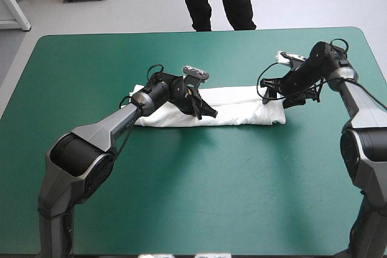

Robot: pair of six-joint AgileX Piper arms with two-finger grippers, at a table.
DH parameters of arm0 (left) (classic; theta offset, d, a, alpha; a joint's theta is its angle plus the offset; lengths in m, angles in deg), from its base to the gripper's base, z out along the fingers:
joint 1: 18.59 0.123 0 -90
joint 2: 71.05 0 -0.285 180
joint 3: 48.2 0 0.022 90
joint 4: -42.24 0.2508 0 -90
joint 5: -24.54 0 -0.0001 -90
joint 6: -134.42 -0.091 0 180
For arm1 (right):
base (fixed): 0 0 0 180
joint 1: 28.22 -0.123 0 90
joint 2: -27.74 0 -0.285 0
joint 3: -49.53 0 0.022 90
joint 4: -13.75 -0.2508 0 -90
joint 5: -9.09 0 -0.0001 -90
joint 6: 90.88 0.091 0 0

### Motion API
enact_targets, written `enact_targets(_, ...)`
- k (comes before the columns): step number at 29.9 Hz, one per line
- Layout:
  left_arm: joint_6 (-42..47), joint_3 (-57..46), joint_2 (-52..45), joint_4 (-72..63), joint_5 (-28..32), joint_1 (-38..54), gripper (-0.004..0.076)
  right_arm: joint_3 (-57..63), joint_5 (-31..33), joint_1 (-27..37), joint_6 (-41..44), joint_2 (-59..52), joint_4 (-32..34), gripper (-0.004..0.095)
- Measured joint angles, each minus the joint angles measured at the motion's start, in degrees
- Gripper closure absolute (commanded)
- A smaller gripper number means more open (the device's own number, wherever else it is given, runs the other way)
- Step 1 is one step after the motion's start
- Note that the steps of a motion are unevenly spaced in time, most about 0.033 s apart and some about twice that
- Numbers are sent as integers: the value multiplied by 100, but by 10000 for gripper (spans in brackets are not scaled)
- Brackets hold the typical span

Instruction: Fold the cloth

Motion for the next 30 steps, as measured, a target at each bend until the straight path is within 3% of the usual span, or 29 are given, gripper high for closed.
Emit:
enact_targets(4, 0, -1, 0, 0, -5, 0, 733, -5, 0, -109, 18, 211, 0, 291)
enact_targets(7, 0, -1, 1, 0, -40, 0, 733, -46, -1, -239, 53, 326, 62, 371)
enact_targets(9, 0, 1, 1, 0, -71, 0, 733, -75, 0, -307, 120, 348, 147, 563)
enact_targets(11, 0, 1, 1, 0, -101, 0, 733, -75, -12, -380, 173, 369, 187, 856)
enact_targets(12, 0, 1, 1, 0, -109, 0, 733, -75, -21, -424, 189, 381, 187, 919)
enact_targets(23, 20, 6, 1, 0, -152, 0, 733, -32, -58, -521, 234, -41, 72, 925)
enact_targets(30, 20, 6, 1, 0, -152, 0, 733, -27, -176, -525, -74, -867, -897, 925)
